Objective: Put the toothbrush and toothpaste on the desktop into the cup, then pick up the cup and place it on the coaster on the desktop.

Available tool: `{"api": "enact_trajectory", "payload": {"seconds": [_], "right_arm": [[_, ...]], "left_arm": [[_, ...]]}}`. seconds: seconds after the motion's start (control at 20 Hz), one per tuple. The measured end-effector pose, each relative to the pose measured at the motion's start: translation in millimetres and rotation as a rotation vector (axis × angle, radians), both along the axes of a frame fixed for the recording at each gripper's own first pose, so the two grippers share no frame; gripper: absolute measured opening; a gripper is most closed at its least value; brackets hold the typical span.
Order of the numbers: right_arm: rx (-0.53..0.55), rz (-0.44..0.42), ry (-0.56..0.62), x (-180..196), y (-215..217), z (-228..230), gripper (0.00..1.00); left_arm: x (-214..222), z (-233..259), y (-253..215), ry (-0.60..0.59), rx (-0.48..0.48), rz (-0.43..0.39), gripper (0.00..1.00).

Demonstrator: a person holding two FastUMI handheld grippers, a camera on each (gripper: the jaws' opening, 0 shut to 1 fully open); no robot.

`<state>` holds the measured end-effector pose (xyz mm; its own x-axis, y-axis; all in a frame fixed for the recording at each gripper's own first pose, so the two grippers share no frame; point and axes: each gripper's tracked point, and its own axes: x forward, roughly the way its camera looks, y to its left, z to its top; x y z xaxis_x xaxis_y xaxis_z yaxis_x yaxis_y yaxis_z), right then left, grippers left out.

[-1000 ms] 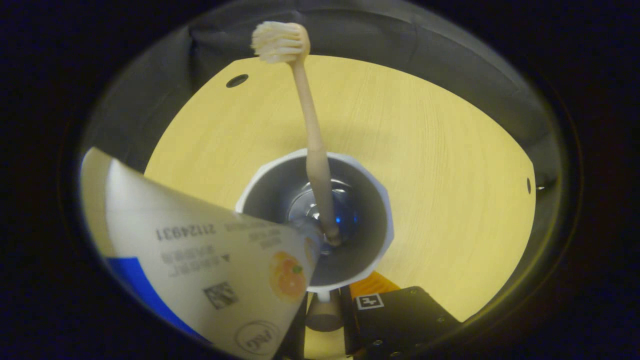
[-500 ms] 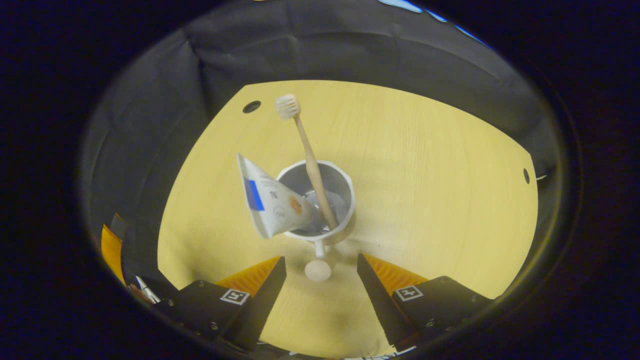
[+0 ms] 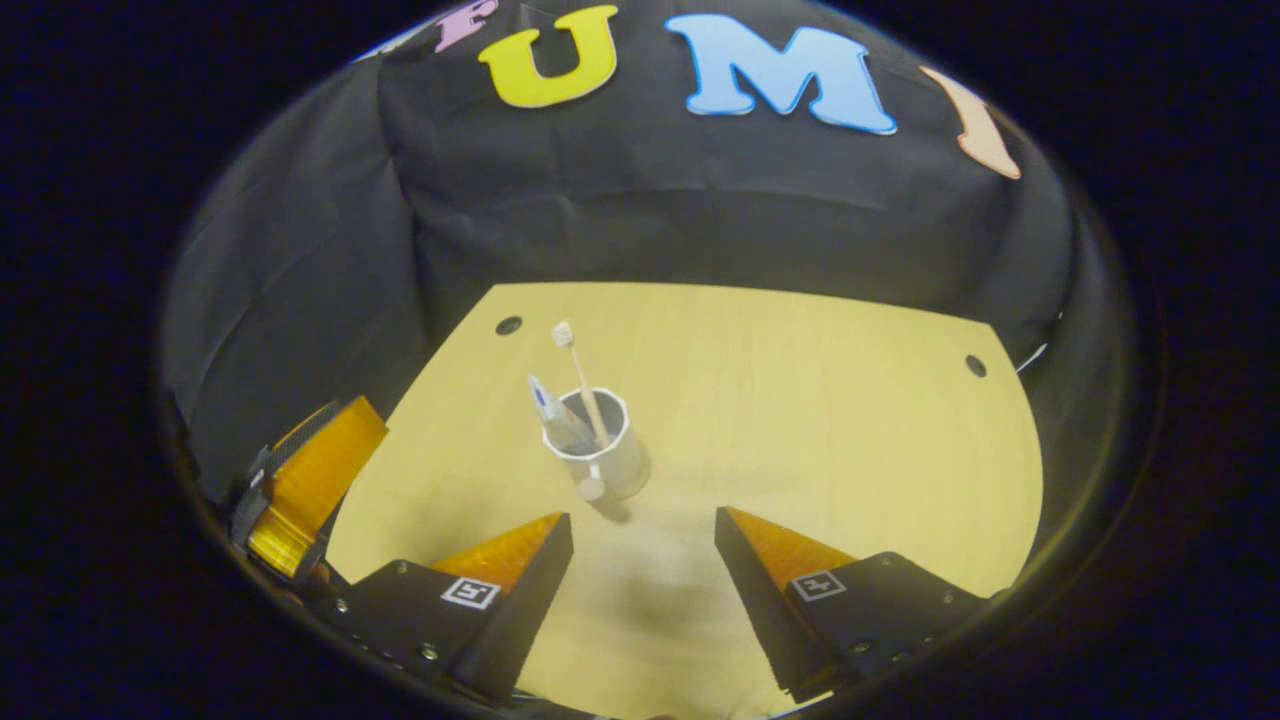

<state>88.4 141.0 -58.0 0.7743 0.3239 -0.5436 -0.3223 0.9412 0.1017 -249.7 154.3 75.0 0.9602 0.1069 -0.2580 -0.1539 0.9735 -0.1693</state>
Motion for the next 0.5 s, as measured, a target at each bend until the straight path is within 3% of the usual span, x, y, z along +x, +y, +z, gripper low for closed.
{"api": "enact_trajectory", "payload": {"seconds": [0.3,0.5], "right_arm": [[-0.031,-0.133,-0.426,-3.8,-65.5,75.5,0.89],[-0.015,-0.184,-0.649,-27.6,-83.2,116.6,0.89]], "left_arm": [[1.9,28.4,-52.9,-0.066,0.045,-0.053,0.96],[0.2,63.7,-76.2,-0.143,0.093,-0.069,0.95]]}}
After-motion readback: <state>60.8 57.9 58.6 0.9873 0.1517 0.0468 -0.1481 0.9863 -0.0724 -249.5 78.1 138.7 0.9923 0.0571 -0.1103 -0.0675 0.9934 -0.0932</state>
